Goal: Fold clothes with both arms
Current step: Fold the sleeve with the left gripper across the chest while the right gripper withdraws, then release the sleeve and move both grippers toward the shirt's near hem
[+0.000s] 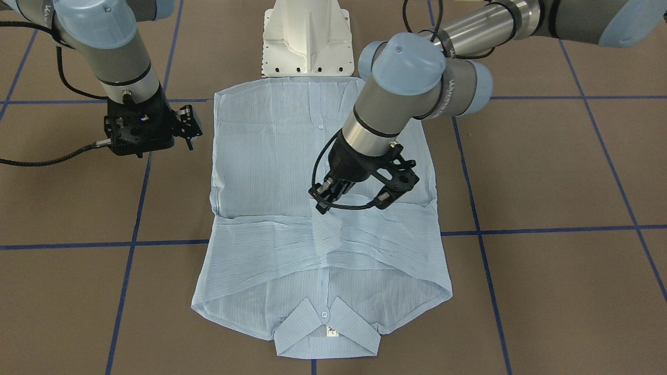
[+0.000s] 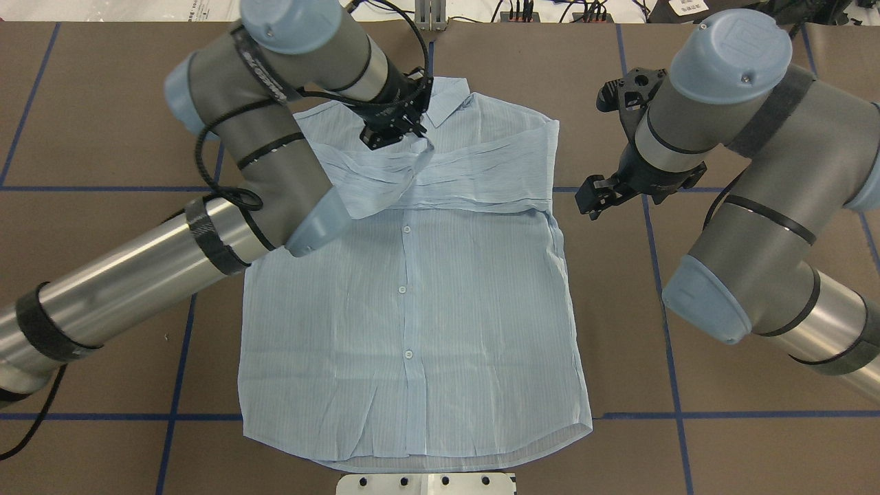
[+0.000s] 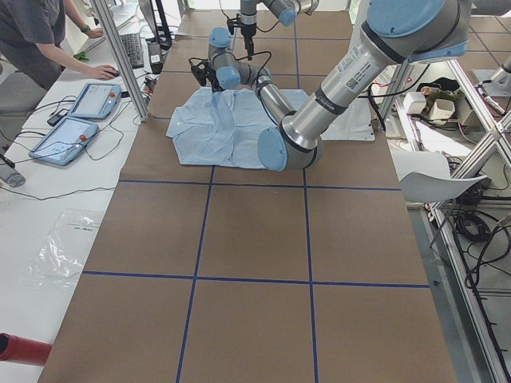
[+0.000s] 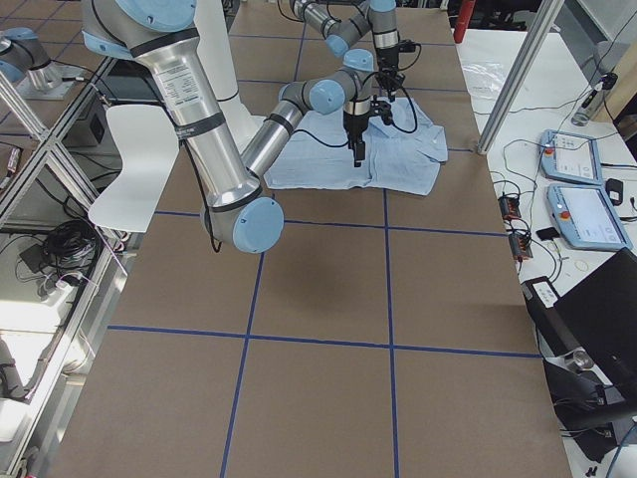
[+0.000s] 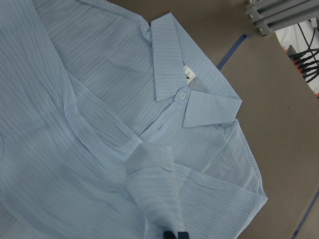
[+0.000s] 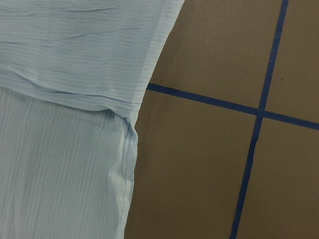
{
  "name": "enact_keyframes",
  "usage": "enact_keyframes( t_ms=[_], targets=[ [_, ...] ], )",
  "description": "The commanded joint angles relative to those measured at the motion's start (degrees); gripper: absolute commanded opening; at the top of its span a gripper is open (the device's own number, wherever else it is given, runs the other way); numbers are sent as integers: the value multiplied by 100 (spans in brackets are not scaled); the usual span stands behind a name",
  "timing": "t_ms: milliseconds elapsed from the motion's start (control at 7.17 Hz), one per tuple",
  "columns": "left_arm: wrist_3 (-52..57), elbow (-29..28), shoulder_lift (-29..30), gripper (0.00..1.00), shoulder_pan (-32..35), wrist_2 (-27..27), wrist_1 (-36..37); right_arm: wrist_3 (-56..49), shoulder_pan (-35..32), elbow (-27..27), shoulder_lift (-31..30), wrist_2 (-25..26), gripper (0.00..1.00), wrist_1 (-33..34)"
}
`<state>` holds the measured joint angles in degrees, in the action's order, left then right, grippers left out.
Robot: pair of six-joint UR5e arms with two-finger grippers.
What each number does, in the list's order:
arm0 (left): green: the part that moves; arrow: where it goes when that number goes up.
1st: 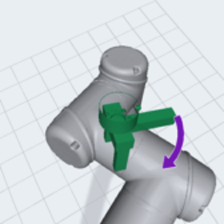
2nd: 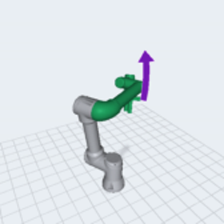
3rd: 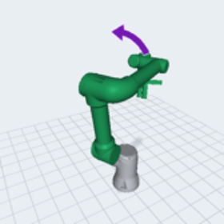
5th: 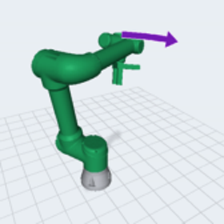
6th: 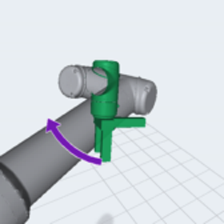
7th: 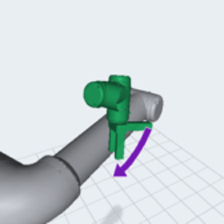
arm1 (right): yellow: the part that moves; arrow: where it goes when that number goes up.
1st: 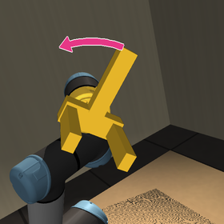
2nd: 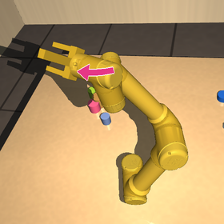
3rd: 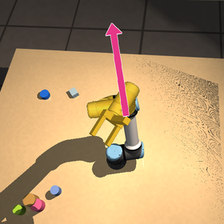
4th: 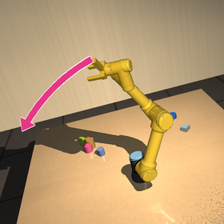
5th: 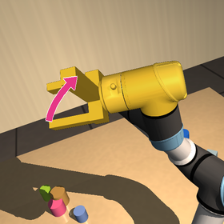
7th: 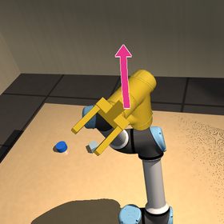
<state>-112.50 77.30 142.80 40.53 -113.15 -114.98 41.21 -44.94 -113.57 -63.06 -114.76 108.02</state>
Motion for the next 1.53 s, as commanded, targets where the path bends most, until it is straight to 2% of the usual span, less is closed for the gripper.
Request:
enact_keyframes(
  t_ms=[0, 139, 418, 558, 697, 836, 976, 1115, 1255, 1394],
  targets=[
    [-439, -959, 615, 44, -911, 764, -682, 62, -6, -16, -144, -29, 100, -296],
    [39, -971, 583, 99, -1019, 803, -927, 80, 3, -8, -293, -37, 100, -629],
    [717, -779, 329, 100, -899, 777, -912, 124, 21, -42, -583, -99, 100, -1053],
    [903, -438, 32, 100, -706, 603, -842, 377, 73, -60, -637, -90, 100, -1063],
    [1158, 114, -476, 100, -469, 271, -555, 936, 413, -113, -654, -47, 100, -1151],
    [1813, 867, -1038, 100, -389, 241, -47, 1351, 738, -113, -663, -11, 100, -1386],
    [2298, 1545, -1609, 100, -353, 241, 236, 1851, 1246, -113, -733, 354, 100, -1589],
    [2503, 2196, -2241, 100, -318, 241, 309, 2378, 1843, -122, -803, 1011, 100, -1739],
    [2575, 2759, -2708, 100, -309, 241, 440, 2914, 2336, -122, -935, 1400, 100, -1932],
    [2593, 3130, -2861, 100, -291, 241, 729, 3137, 2733, -252, -1336, 1717, 100, -2229]
  ],
)
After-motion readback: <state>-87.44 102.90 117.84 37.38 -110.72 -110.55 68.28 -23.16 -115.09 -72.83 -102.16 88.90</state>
